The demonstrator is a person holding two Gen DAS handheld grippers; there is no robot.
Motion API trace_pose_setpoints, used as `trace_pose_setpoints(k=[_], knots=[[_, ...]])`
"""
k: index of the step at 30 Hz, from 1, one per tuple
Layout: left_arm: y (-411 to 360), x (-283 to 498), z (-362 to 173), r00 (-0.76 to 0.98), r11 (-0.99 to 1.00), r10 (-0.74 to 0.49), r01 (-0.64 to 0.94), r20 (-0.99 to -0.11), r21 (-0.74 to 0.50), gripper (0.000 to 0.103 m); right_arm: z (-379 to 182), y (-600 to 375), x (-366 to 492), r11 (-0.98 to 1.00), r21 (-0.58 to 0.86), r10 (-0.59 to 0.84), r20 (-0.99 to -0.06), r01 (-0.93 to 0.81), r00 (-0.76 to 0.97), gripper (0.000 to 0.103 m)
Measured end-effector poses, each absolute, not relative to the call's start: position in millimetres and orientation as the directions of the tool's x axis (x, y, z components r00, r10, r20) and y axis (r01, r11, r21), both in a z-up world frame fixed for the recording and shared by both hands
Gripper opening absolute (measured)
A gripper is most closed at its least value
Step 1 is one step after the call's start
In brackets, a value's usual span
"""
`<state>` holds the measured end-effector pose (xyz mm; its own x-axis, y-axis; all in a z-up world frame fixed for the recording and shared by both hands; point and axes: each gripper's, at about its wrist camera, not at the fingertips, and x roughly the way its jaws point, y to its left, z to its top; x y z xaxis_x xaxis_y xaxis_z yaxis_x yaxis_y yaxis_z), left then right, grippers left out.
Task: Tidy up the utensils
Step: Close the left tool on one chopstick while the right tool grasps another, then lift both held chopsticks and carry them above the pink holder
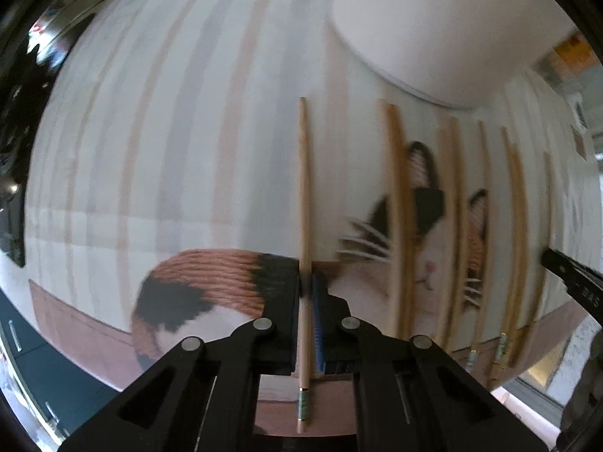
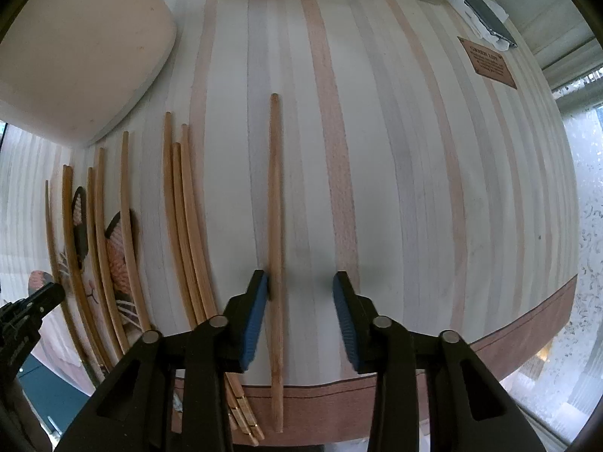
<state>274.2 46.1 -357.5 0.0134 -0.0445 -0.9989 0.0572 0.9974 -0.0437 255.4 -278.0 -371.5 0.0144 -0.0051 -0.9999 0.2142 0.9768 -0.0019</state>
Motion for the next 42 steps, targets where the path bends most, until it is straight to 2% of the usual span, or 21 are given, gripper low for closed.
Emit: trace_pose_setpoints(k=[1,2,6,10,22,25,30,34,42], knots=[[54.2,275.0,-356.4,0.009,0.998,-0.043,0.049,-0.999,-0.043,0.004,-371.3,-278.6,253.3,0.977,-0.006,-0.008,-1.000,0.212,0.008,0.013],[59.3,275.1,-355.3,0.009,0.998,-0.042,0.042,-0.999,-0.042,0.004,-371.5,-278.9,250.9,0.978,-0.006,-0.007,-1.000,0.210,0.001,0.008],[74.6,279.0,-355.5,0.014,0.998,-0.039,0.051,-0.999,-0.038,0.004,-372.8,-282.2,235.0,0.980,0.022,0.032,-0.998,0.199,-0.050,0.008],[50.7,283.3,-350.5,0.031,0.996,-0.023,0.082,-0.999,-0.021,0.004,-373.1,-281.3,224.7,0.983,0.034,0.047,-0.996,0.179,-0.073,0.008],[50.9,304.7,-350.3,0.044,0.996,-0.020,0.085,-0.999,-0.016,0.005,-371.1,-265.3,232.1,0.987,-0.017,-0.003,-0.996,0.161,-0.089,0.009],[20.6,303.2,-355.5,0.051,0.997,-0.010,0.078,-0.999,-0.006,0.005,-369.3,-264.8,238.3,0.987,-0.020,-0.008,-0.997,0.159,-0.078,0.009],[14.6,288.5,-350.0,0.081,0.998,0.026,0.056,-0.996,0.030,0.004,-367.0,-259.5,243.9,0.985,-0.026,-0.017,-0.998,0.172,-0.056,0.008],[20.4,282.0,-323.7,0.152,0.998,0.055,0.034,-0.987,0.061,0.004,-355.2,-270.5,237.6,0.977,-0.010,-0.009,-1.000,0.212,-0.005,0.008],[36.2,278.5,-237.7,0.353,0.996,0.084,-0.047,-0.932,0.072,0.004,-294.5,-292.0,242.5,0.964,0.031,-0.018,-0.984,0.265,0.180,0.008]])
